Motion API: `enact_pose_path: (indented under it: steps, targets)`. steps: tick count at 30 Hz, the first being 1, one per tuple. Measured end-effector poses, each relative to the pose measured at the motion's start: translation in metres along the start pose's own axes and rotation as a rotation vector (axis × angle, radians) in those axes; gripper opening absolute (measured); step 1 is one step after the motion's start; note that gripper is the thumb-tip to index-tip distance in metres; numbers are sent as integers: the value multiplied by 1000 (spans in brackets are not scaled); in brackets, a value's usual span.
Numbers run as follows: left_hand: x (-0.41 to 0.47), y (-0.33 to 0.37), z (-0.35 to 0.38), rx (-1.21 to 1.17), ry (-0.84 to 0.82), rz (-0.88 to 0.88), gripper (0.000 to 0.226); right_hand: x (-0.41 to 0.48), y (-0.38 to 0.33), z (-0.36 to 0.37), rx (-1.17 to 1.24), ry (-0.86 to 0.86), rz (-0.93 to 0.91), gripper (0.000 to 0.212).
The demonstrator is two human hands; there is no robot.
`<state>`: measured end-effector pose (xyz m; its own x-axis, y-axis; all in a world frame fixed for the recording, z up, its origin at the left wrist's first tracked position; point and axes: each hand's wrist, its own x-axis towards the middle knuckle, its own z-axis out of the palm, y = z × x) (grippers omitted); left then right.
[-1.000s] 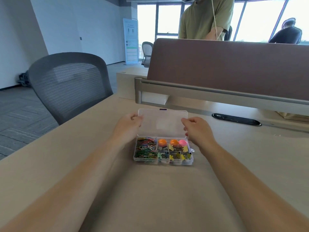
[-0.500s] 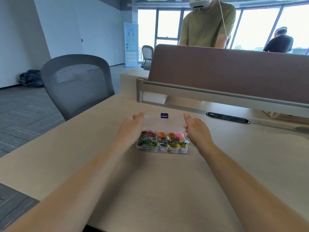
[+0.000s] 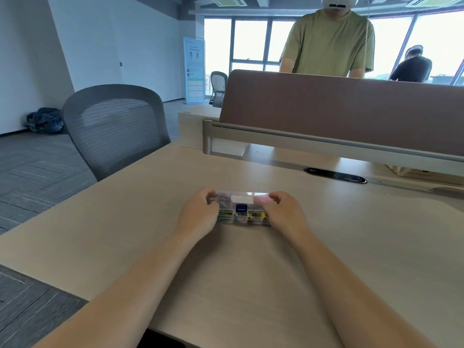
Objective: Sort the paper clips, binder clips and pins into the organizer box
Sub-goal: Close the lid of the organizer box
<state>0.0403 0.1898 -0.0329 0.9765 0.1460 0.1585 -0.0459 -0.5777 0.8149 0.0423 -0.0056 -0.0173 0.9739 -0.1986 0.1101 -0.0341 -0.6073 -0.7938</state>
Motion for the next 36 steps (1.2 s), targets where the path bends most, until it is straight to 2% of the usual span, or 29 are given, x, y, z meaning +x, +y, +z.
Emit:
enact_pose_path:
  steps: [3, 10, 15, 18, 25, 31, 36]
  targets:
    - [-2, -3, 2, 65, -12, 57, 33, 0, 4, 5, -46, -27, -29, 38]
    - [-1, -5, 6, 181, -3, 135, 34, 5, 7, 9, -178, -65, -109, 36]
    - [0, -3, 11, 328, 27, 273, 37, 2, 6, 11, -327, -61, -222, 42]
    - [-4, -1, 15, 395, 3, 334, 36, -4, 0, 12, -340, -94, -279, 34]
    - [-9, 0, 17, 474, -58, 342, 70, -18, -2, 6, -359, -161, -328, 58]
    - [-6, 1, 18, 493, -46, 339, 59, -18, 0, 9, -402, -120, -337, 55]
    - [-6, 2, 19, 492, -30, 316, 62, -17, -1, 10, -442, -114, -339, 54]
